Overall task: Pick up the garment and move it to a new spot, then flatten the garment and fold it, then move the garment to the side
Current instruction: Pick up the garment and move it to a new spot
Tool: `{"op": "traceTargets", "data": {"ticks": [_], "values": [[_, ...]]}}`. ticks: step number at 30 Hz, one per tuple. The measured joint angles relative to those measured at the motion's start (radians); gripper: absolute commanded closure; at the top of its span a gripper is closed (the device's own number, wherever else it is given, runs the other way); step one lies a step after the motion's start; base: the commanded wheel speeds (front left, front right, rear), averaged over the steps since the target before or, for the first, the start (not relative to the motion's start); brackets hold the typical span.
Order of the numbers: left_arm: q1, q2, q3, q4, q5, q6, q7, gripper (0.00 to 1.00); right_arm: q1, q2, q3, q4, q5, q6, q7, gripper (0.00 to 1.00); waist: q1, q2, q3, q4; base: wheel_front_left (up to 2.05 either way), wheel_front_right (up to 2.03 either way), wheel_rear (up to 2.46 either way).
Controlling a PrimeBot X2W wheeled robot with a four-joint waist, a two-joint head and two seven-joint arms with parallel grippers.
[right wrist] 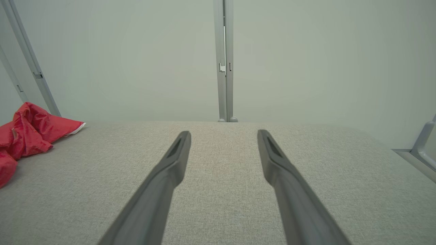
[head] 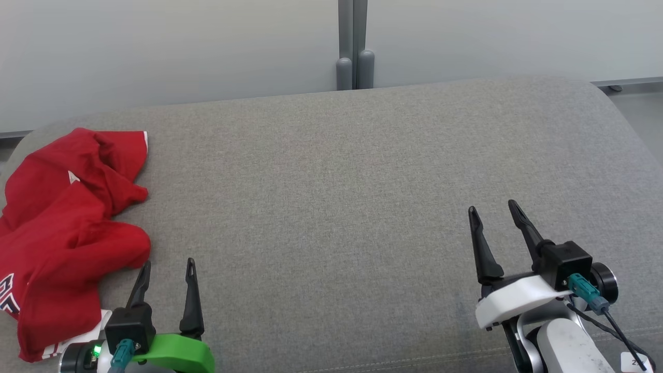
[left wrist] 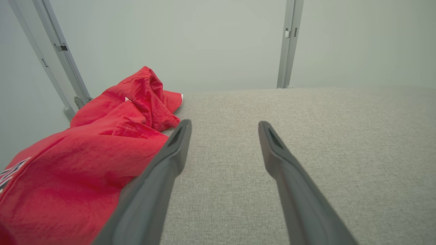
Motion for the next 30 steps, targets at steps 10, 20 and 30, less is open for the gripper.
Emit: {"op": "traceTargets", "data": {"ticks": [10,20,30], "values": [[-0.001,0.0,-0.016,0.003,0.0,0.0,0.0,0.0,0.0,0.0,-0.02,-0.001,0.002,-0.001,0.0,0.0,0.0,0.0,0.001,0.015,0.0,0.0,0.0],[-0.011,0.0,-0.008,-0.001,0.007,0.0,0.0,0.0,0.0,0.001,-0.016,-0.005,0.004,0.007,0.0,0.0,0.0,0.0,0.002,0.099,0.0,0.0,0.0],[-0.006,0.001,0.062,-0.034,0.008,0.0,0.0,0.0,-0.031,0.002,0.044,0.009,0.004,0.056,0.0,0.0,0.0,0.0,0.002,0.227,0.0,0.0,0.0]]}}
